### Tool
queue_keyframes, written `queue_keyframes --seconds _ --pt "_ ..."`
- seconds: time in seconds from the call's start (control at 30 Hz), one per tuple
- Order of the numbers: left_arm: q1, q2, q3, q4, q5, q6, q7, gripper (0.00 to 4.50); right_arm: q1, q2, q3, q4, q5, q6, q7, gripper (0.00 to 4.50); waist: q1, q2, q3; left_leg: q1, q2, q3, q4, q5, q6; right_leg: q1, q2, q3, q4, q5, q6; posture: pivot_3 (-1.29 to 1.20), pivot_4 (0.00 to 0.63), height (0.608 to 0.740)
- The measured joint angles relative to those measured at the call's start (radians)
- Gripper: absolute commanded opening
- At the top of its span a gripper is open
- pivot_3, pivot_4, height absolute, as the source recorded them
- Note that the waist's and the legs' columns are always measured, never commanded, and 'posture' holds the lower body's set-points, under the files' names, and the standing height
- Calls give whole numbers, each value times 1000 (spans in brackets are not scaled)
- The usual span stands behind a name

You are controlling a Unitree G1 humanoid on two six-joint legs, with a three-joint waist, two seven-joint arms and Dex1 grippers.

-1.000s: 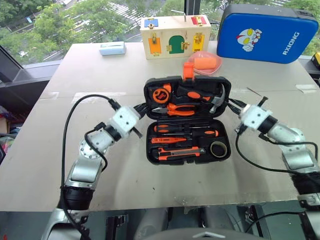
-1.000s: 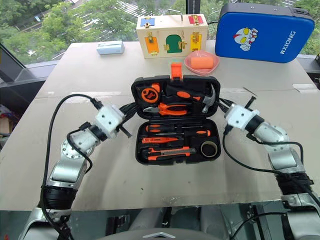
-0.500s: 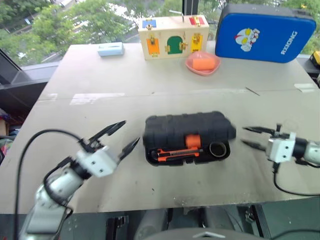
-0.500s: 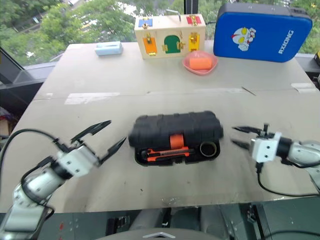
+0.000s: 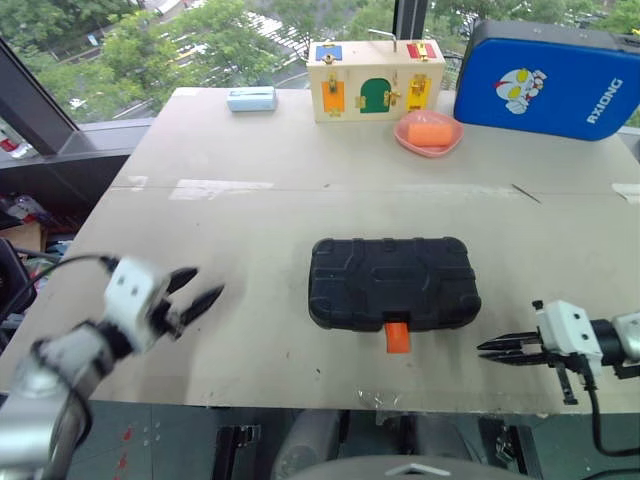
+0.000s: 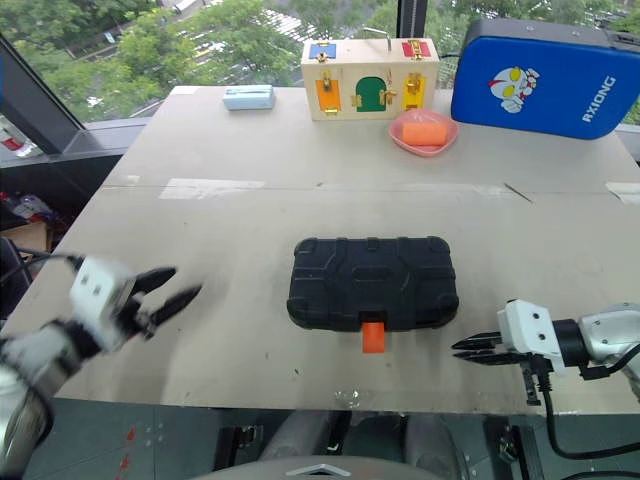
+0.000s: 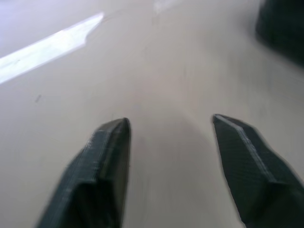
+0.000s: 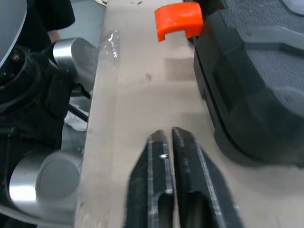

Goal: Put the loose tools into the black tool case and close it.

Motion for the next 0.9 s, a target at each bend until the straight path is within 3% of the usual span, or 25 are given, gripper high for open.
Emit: queue_keyframes --seconds 0.07,0.1,0.23,0.37,0.5,0.6,0.73,0.9 --pt "-238 26 -148 118 14 36 -128 345 -32 21 29 -45 -16 61 -6 0 -6 1 0 1 -2 1 -2 2 -3 0 -1 1 -1 0 0 0 150 735" --pt "-265 25 -166 134 20 37 -138 79 -40 25 33 -53 -17 67 -8 0 -9 1 0 0 -2 1 -2 2 -3 0 -1 1 -2 0 0 0 150 735" --pt "-628 -53 -369 420 142 -15 -279 16 -77 49 49 -154 -23 159 -38 0 -21 -2 1 -3 -3 -1 -2 3 -4 -3 -2 1 -3 0 0 0 150 735" --pt "-772 -135 -495 589 233 -97 -388 16 -89 73 47 -230 -18 238 -80 0 -41 -3 1 -8 -3 -1 -3 2 -5 -8 -2 3 -3 0 1 0 150 735" --pt "-811 -199 -598 699 312 -160 -496 16 -122 100 44 -214 -73 253 -130 0 -54 -4 1 -15 -4 -2 1 3 -5 -15 -1 2 0 0 1 0 150 735" --pt "-800 -180 -617 670 325 -143 -562 16 -163 132 51 -161 -142 246 -146 0 -59 -6 0 -15 -4 -2 1 3 -5 -15 0 2 1 0 1 0 150 735" --pt "-700 -146 -637 499 312 -49 -641 16 -326 210 44 70 -262 234 -234 0 -72 -6 0 -13 -6 0 2 3 -4 -15 -1 6 4 0 2 0 150 735" --pt "-623 -141 -604 363 244 104 -626 16 -332 242 30 142 -312 195 -260 0 -68 -8 0 -16 -5 -3 1 3 -5 -20 -2 4 6 0 1 0 150 735"
